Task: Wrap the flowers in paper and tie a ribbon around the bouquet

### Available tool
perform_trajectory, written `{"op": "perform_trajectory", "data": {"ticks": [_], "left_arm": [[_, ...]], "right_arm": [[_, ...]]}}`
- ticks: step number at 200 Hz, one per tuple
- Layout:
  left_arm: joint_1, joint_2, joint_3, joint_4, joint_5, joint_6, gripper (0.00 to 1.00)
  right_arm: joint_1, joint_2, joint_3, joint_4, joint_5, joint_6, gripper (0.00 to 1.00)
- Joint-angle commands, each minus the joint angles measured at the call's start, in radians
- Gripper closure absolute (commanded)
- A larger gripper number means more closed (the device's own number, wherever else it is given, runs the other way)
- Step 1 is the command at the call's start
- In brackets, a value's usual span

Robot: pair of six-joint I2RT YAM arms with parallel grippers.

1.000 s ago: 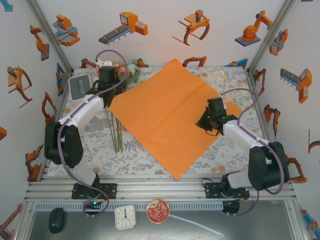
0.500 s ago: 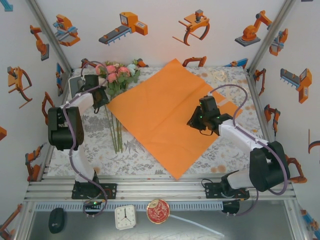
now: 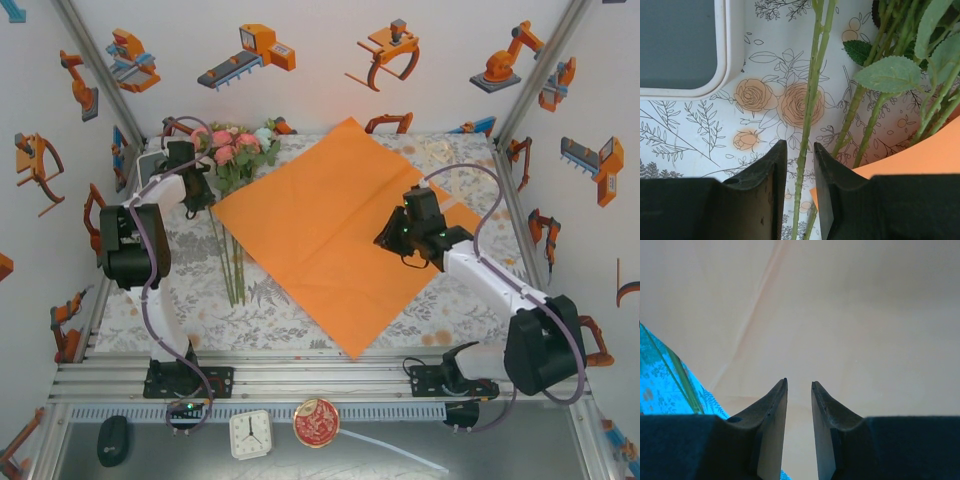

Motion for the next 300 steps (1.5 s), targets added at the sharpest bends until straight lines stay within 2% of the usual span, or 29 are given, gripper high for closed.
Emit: {"op": "perform_trajectory", "data": {"ticks": [1, 42, 73, 116, 139, 161, 173, 189, 203, 212, 231, 241, 263, 300], "left_arm": [[0.008, 0.029, 0.041, -0.066, 0.004, 0.021, 0.69], [0.008, 0.050, 0.074, -0.088, 0.014, 0.024, 0.75], [0.008, -0.010, 0.064, -0.084, 0.020, 0.028, 1.00], [-0.037, -0.240, 0.041, -0.092, -0.044, 0.074, 1.00], [-0.079, -0.359, 0.045, -0.117, -0.142, 0.102, 1.00], [-0.129, -0.476, 0.039, -0.126, -0.175, 0.094, 1.00], [-0.173, -0.531, 0.029, -0.090, -0.122, 0.062, 1.00], [-0.236, -0.553, 0.031, -0.014, 0.028, -0.017, 1.00], [-0.306, -0.512, 0.063, 0.055, 0.150, -0.087, 1.00], [-0.352, -0.463, 0.101, 0.095, 0.191, -0.124, 1.00], [-0.456, -0.322, 0.231, 0.123, 0.164, -0.107, 1.00], [-0.494, -0.215, 0.336, 0.107, 0.166, -0.083, 1.00], [-0.524, 0.015, 0.564, 0.037, 0.191, -0.136, 1.00], [-0.541, 0.301, 0.792, 0.012, 0.158, -0.243, 1.00]], "right_arm": [[0.006, -0.047, 0.028, -0.033, 0.018, -0.010, 0.73], [0.005, -0.078, 0.032, -0.049, 0.026, -0.006, 0.73], [0.005, -0.100, 0.045, -0.065, 0.020, -0.003, 0.73], [0.005, -0.150, 0.066, -0.082, 0.031, -0.013, 0.72], [0.005, -0.187, 0.067, -0.077, 0.038, -0.029, 0.65], [0.005, -0.226, 0.076, -0.084, 0.053, -0.061, 0.60], [0.006, -0.249, 0.075, -0.077, 0.054, -0.081, 0.58], [0.004, -0.275, 0.068, -0.064, 0.061, -0.101, 0.55], [0.003, -0.289, 0.055, -0.052, 0.063, -0.108, 0.50], [0.004, -0.296, 0.047, -0.051, 0.063, -0.107, 0.47], [0.003, -0.303, 0.029, -0.049, 0.022, -0.127, 0.38], [0.004, -0.305, 0.020, -0.045, -0.021, -0.151, 0.36], [0.003, -0.316, 0.000, -0.055, -0.055, -0.167, 0.32], [-0.003, -0.353, -0.018, -0.071, -0.051, -0.185, 0.30]]}}
